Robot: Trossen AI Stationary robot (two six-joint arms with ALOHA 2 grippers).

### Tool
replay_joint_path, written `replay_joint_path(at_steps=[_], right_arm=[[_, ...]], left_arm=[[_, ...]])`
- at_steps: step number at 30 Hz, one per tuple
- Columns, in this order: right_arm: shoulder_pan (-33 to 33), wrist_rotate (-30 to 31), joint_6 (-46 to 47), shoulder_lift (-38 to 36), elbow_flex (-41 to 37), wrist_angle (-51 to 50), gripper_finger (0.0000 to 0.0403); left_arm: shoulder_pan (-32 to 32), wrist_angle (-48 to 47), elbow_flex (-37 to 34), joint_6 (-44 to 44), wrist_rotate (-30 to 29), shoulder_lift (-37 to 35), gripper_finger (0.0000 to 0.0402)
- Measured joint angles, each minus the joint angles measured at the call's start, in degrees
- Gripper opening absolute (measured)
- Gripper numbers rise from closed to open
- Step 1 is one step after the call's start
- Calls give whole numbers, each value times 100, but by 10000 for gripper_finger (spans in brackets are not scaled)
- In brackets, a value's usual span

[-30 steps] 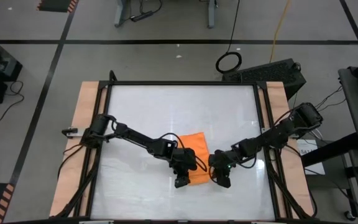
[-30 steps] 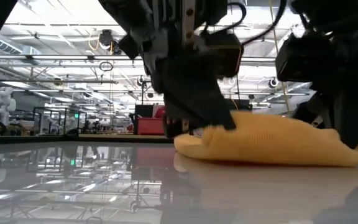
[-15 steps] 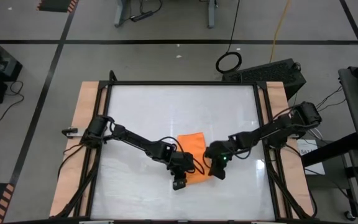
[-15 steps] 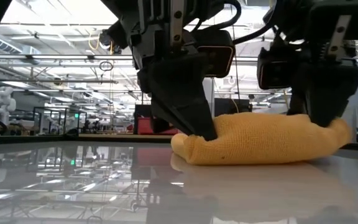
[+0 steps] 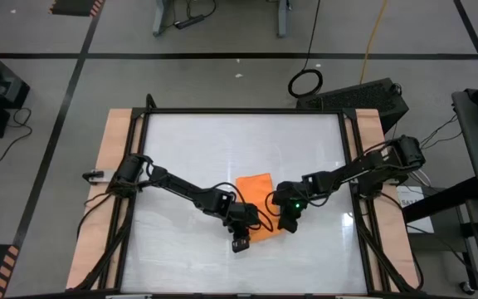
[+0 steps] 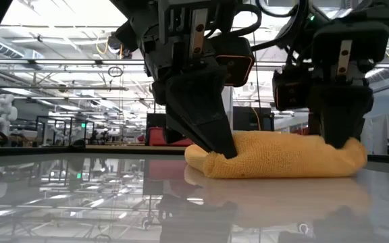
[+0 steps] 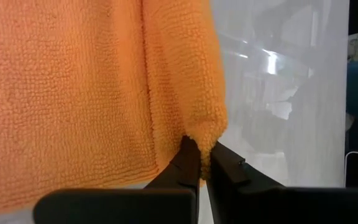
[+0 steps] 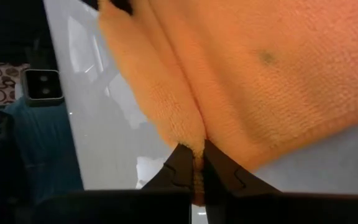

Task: Roll towel
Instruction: Roll the orange microfiber cloth

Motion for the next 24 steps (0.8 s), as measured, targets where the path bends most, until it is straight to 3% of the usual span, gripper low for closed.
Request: replay_joint_path(at_steps=[6, 16, 24], right_arm=[[-6, -146, 154, 449, 13, 150, 4], [-83, -304, 169, 505, 7, 198, 4], [-84, -315, 185, 511, 4, 261, 4]], left_arm=[[-37, -73, 0, 15, -18, 0, 34], [-249, -411, -6, 436, -63, -178, 181], [-646, -1079, -7, 1545, -2153, -861, 203]])
